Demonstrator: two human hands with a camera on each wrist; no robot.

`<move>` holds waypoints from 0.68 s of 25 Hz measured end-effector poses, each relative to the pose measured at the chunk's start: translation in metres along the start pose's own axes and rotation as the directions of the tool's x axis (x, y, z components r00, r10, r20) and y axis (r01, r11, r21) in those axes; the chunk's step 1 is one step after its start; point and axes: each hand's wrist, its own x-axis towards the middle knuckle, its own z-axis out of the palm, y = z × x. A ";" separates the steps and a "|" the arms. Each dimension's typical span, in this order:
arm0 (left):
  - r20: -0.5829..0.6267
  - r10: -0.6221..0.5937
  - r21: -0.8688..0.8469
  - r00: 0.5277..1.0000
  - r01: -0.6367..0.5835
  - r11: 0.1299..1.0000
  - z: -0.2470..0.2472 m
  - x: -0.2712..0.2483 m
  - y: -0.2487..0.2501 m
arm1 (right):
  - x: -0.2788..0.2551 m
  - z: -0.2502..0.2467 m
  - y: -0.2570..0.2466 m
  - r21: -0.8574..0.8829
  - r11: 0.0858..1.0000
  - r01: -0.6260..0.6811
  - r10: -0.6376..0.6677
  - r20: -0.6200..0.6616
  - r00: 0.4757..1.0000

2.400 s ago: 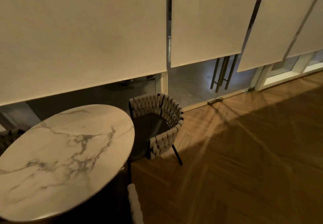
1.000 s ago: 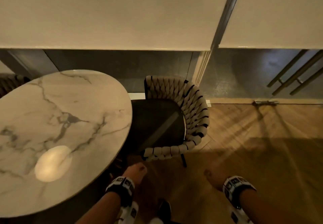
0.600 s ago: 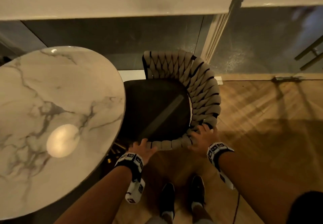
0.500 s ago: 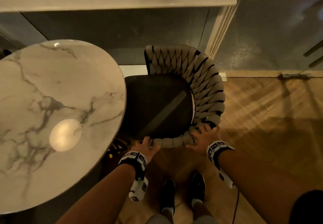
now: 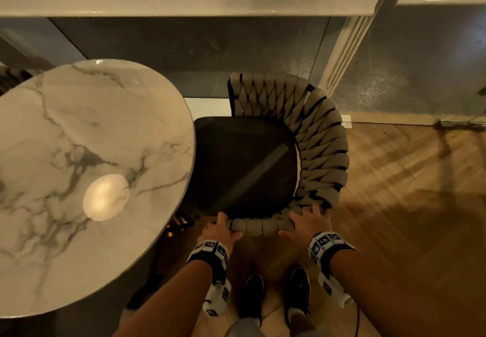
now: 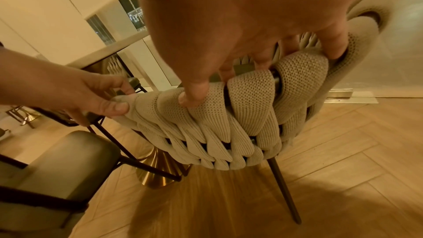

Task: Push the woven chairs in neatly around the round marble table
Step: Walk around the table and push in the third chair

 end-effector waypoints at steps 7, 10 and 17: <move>-0.007 0.001 -0.131 1.000 -0.002 0.991 0.005 -0.006 -0.011 | -0.017 0.011 -0.005 0.065 0.998 -0.012 0.014 -0.030 0.999; -0.003 -0.015 -0.118 1.000 0.014 0.993 0.008 -0.010 -0.015 | -0.022 0.021 -0.004 0.080 0.997 0.009 -0.005 -0.047 0.999; 0.100 0.035 -0.124 0.994 -0.022 0.992 0.011 0.001 -0.025 | -0.020 0.035 0.019 0.155 0.981 -0.120 0.140 -0.124 0.982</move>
